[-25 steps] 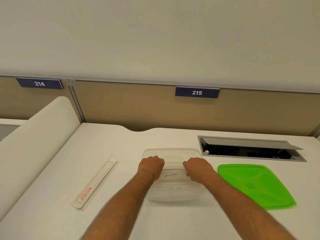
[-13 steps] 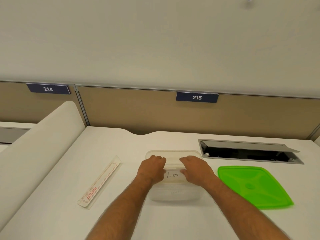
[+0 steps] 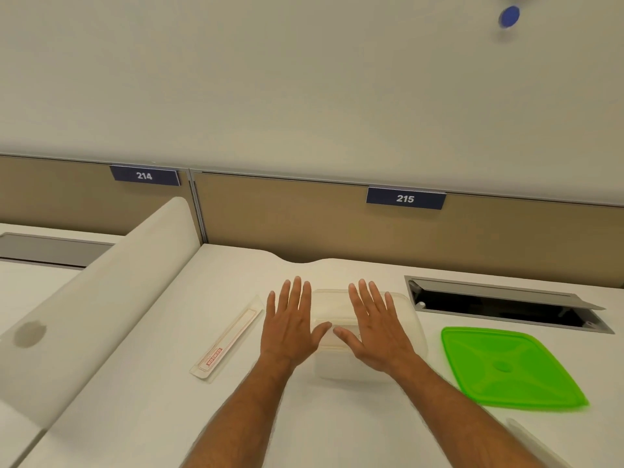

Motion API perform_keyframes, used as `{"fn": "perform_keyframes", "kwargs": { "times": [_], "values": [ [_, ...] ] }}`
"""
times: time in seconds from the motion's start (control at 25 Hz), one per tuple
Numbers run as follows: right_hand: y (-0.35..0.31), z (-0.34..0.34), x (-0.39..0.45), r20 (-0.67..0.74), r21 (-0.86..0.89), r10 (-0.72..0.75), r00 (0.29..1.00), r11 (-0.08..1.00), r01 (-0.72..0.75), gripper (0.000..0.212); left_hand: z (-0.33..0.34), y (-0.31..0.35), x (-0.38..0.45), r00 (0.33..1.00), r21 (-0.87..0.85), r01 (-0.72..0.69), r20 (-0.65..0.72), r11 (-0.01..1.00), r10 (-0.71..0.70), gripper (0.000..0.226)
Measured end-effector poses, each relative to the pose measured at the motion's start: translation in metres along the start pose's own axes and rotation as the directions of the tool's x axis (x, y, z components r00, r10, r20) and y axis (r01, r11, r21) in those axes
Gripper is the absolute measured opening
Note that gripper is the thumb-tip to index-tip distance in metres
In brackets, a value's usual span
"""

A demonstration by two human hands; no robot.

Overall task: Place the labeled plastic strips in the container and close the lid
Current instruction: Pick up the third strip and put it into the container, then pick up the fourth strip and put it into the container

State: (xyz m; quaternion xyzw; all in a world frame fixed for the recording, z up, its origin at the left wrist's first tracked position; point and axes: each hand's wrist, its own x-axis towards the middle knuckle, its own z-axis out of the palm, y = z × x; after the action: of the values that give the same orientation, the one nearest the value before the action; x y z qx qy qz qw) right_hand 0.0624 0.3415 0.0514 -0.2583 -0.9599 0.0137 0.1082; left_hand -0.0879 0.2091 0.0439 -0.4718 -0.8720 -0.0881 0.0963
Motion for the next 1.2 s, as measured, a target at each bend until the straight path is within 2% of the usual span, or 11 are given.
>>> {"fn": "perform_keyframes", "kwargs": {
  "times": [0.44, 0.76, 1.0, 1.2],
  "values": [
    [-0.084, 0.012, 0.043, 0.017, 0.015, -0.217, 0.976, 0.976, 0.216, 0.085, -0.015, -0.102, -0.046, 0.967, 0.091, 0.251, 0.014, 0.964, -0.253, 0.094],
    [-0.130, 0.028, 0.078, 0.084, 0.028, -0.357, 0.930, 0.934, 0.356, 0.079, -0.011, -0.140, -0.055, 0.939, 0.092, 0.326, 0.085, 0.941, -0.334, 0.089],
    [-0.142, 0.052, 0.104, 0.212, 0.030, -0.435, 0.875, 0.898, 0.439, 0.073, 0.001, -0.151, -0.046, 0.924, 0.019, 0.367, 0.105, 0.930, -0.367, 0.062],
    [-0.154, 0.077, 0.116, 0.272, 0.017, -0.477, 0.836, 0.871, 0.491, 0.075, 0.013, -0.154, -0.040, 0.897, -0.064, 0.418, 0.185, 0.906, -0.400, 0.047]
  ]
}}
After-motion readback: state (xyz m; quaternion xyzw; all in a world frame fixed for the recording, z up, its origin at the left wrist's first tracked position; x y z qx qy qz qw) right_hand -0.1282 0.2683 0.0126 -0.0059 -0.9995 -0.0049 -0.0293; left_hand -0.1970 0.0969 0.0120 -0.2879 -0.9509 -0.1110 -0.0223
